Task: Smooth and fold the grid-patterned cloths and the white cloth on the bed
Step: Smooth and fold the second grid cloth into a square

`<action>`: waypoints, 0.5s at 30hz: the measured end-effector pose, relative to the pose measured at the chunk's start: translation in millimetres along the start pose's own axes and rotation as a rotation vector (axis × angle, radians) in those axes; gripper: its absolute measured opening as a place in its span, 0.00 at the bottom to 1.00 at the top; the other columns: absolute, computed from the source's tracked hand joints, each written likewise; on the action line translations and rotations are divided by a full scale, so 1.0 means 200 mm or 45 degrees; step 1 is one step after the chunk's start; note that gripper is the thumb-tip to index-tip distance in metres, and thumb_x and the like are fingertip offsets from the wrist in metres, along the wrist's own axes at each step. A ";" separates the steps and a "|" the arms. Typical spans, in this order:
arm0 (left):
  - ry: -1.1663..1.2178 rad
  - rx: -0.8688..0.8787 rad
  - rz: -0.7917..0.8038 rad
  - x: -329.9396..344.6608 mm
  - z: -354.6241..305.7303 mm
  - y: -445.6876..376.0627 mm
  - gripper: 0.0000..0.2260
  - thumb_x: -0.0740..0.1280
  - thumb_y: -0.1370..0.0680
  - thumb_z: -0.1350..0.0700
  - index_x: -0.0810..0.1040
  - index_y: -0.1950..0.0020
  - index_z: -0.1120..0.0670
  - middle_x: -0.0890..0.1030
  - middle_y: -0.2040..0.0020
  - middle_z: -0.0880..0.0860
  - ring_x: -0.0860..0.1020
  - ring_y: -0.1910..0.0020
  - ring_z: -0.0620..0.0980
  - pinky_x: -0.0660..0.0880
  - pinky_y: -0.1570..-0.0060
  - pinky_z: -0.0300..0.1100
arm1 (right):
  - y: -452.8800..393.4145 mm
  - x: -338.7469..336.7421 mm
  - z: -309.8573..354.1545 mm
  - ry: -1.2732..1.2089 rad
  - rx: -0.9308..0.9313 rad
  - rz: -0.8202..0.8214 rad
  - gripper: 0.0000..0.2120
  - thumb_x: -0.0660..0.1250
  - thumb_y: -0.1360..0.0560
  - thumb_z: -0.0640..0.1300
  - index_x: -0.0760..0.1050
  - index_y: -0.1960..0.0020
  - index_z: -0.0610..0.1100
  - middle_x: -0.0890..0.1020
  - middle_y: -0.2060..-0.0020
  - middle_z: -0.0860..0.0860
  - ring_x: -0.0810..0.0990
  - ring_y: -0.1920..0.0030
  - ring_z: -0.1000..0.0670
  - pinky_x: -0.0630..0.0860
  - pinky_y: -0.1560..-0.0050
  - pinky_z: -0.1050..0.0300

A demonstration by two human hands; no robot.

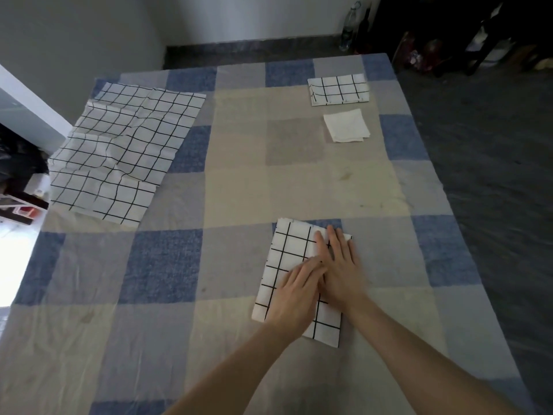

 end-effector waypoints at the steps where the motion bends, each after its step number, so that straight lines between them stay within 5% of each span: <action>1: -0.054 0.006 0.034 0.03 0.03 0.02 0.24 0.55 0.22 0.60 0.63 0.24 0.51 0.62 0.23 0.48 0.57 0.24 0.46 0.61 0.27 0.48 | 0.00 0.00 0.00 0.007 0.006 0.001 0.31 0.50 0.22 0.55 0.56 0.23 0.43 0.56 0.23 0.40 0.52 0.23 0.42 0.49 0.26 0.42; 4: -0.268 0.008 0.121 0.06 0.12 0.10 0.25 0.53 0.18 0.54 0.53 0.21 0.48 0.54 0.21 0.47 0.49 0.22 0.45 0.53 0.26 0.49 | 0.00 -0.01 0.00 0.014 0.000 -0.011 0.30 0.48 0.21 0.55 0.55 0.22 0.44 0.54 0.23 0.41 0.51 0.22 0.43 0.50 0.25 0.42; 8: -0.422 -0.053 0.197 0.04 0.22 0.18 0.26 0.50 0.17 0.43 0.53 0.21 0.50 0.49 0.20 0.49 0.46 0.21 0.48 0.52 0.27 0.52 | 0.01 -0.01 -0.01 -0.016 0.036 -0.034 0.29 0.50 0.21 0.56 0.56 0.22 0.45 0.55 0.23 0.42 0.51 0.22 0.44 0.50 0.25 0.43; 15: -0.458 -0.056 0.403 0.04 0.22 0.23 0.42 0.50 0.27 0.26 0.36 0.22 0.44 0.31 0.23 0.48 0.29 0.25 0.49 0.37 0.25 0.51 | 0.01 -0.10 0.04 -0.061 0.202 -0.097 0.28 0.57 0.22 0.51 0.59 0.25 0.42 0.56 0.24 0.39 0.53 0.23 0.41 0.51 0.25 0.39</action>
Point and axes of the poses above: each hand's wrist, its own y-axis away from the middle knuckle, its own x-axis out of the palm, z = x × y, the point moved 9 cm from there along -y, towards the middle knuckle
